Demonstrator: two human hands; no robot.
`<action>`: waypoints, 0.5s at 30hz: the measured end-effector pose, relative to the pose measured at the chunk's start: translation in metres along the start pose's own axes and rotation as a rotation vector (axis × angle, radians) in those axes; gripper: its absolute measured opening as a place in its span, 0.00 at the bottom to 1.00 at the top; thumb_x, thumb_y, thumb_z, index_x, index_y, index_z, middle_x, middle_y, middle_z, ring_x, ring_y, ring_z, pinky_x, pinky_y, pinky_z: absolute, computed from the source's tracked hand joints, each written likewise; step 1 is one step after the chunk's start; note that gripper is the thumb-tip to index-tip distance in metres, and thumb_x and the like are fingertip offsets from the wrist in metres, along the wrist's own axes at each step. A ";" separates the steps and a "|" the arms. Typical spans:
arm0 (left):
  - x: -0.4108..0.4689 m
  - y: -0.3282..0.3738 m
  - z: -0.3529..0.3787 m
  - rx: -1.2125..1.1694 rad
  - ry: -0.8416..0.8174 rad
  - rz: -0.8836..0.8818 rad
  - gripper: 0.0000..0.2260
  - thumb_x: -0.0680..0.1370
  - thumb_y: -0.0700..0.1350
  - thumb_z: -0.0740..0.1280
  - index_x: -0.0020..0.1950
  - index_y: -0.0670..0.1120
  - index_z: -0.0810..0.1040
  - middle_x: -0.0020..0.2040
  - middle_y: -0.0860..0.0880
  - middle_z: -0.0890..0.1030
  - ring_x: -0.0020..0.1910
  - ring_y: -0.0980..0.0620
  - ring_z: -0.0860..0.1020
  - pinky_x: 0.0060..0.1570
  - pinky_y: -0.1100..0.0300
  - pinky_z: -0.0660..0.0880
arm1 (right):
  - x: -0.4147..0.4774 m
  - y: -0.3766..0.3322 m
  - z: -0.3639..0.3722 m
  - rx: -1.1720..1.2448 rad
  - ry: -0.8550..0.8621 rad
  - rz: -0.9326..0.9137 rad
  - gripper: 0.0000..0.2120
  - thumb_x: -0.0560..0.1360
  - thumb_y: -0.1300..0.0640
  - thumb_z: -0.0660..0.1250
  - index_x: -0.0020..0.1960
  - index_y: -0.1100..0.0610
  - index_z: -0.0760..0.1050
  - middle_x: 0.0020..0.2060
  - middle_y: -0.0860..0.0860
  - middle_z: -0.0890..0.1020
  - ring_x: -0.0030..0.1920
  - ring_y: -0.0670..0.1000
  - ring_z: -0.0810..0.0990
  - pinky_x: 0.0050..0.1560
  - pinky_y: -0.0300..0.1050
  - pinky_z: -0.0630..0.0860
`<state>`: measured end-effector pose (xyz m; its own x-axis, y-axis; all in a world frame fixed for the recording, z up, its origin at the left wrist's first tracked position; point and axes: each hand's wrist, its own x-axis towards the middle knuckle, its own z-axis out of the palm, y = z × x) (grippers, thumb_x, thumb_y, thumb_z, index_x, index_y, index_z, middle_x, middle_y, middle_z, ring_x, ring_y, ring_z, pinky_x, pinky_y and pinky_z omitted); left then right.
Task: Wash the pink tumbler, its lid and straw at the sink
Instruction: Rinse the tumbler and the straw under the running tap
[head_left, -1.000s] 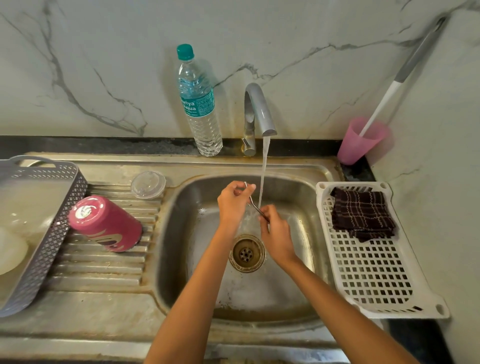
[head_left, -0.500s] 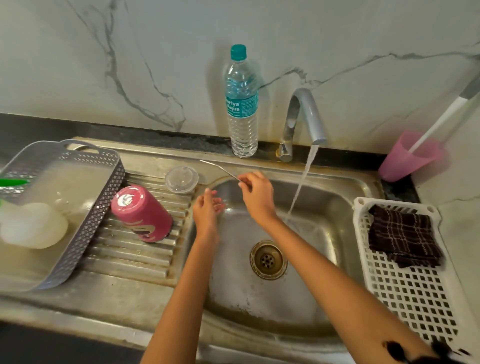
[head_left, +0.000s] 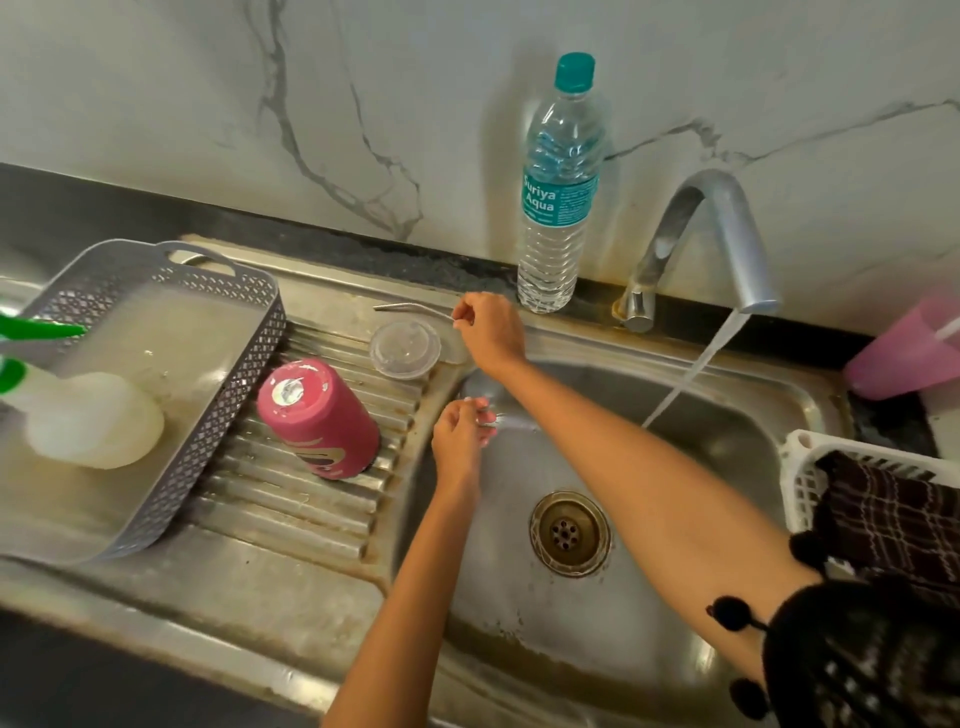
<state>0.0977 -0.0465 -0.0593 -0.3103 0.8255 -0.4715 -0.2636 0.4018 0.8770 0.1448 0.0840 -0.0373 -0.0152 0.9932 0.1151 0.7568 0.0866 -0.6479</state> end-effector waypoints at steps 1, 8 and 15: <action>-0.001 -0.001 0.000 0.006 -0.002 -0.005 0.12 0.83 0.42 0.58 0.44 0.46 0.78 0.39 0.48 0.79 0.38 0.52 0.77 0.42 0.63 0.73 | 0.001 0.001 0.002 -0.010 -0.006 -0.002 0.06 0.73 0.63 0.68 0.45 0.56 0.83 0.44 0.54 0.85 0.47 0.54 0.80 0.44 0.44 0.74; -0.006 -0.011 0.004 0.056 -0.023 -0.014 0.11 0.83 0.44 0.58 0.46 0.47 0.79 0.40 0.49 0.80 0.39 0.51 0.78 0.47 0.59 0.73 | -0.023 0.011 -0.011 0.052 0.015 -0.058 0.07 0.73 0.64 0.68 0.48 0.59 0.83 0.47 0.55 0.83 0.52 0.56 0.77 0.51 0.47 0.72; -0.026 -0.022 0.032 0.070 -0.079 -0.020 0.10 0.82 0.42 0.58 0.50 0.42 0.79 0.43 0.46 0.80 0.41 0.51 0.77 0.38 0.66 0.74 | -0.123 0.069 -0.073 0.043 0.095 0.021 0.09 0.75 0.65 0.65 0.48 0.56 0.82 0.47 0.49 0.81 0.51 0.47 0.76 0.50 0.37 0.69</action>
<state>0.1409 -0.0644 -0.0630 -0.2315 0.8449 -0.4823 -0.2035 0.4427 0.8733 0.2468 -0.0376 -0.0407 0.0637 0.9832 0.1708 0.7276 0.0714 -0.6823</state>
